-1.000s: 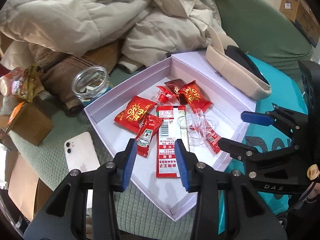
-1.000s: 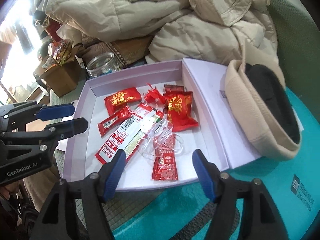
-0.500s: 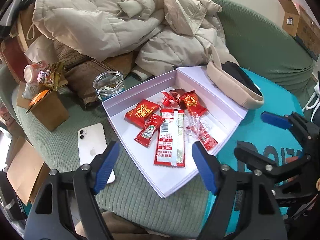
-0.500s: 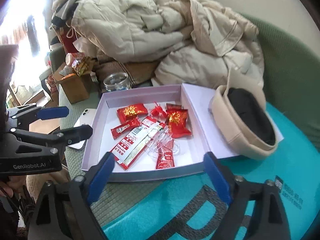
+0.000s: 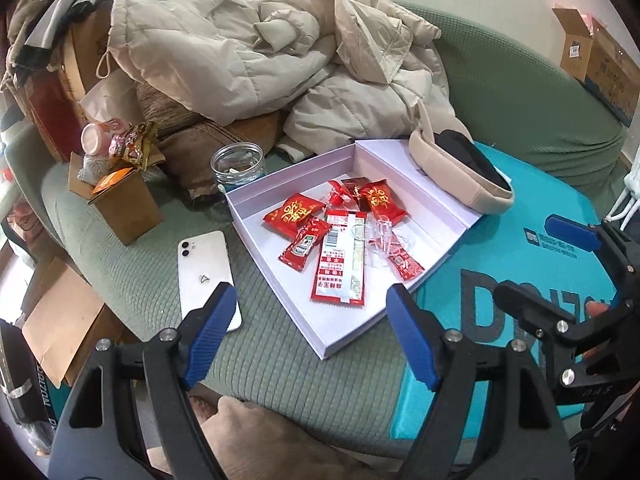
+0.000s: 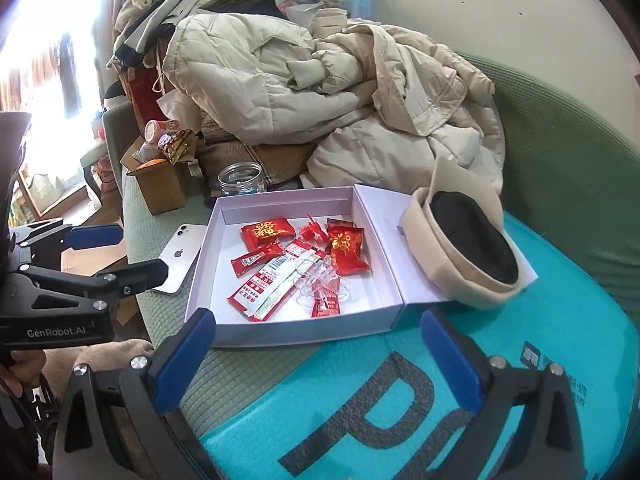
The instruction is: Organize objects
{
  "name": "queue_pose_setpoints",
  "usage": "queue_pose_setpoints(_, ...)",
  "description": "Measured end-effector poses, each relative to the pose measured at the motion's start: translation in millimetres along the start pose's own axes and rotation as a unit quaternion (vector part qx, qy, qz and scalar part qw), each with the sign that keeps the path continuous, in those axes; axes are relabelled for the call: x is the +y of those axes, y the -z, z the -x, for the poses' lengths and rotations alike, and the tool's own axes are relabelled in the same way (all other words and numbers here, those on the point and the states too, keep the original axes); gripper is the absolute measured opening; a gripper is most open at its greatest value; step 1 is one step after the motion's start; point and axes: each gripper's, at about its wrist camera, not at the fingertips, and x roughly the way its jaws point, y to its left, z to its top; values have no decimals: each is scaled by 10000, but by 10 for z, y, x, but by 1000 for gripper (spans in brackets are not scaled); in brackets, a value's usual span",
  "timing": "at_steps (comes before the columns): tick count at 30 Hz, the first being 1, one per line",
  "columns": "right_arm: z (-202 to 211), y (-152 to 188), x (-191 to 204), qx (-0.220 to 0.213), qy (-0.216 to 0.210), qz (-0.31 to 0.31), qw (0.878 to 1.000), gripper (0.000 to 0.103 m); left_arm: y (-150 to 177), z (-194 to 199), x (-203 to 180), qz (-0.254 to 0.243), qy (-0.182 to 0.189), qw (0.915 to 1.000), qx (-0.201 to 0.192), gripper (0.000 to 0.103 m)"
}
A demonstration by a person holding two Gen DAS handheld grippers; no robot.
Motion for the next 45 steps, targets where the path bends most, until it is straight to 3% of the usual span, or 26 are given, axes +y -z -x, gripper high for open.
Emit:
queue_pose_setpoints(7,187,100,0,-28,-66,-211,9998,103,113,202,4,-5,-10,10000,2,77)
queue_pose_setpoints(15,221,226,163,101,280,21,9996,103,229,218,43,-54,-136,9999,57,77)
queue_pose_setpoints(26,246,304,191,187,238,-30,9995,103,317,196,110,55,51,9998,187,77)
queue_pose_setpoints(45,201,287,312,280,168,227,9992,103,336,208,132,9,-54,9997,239,77)
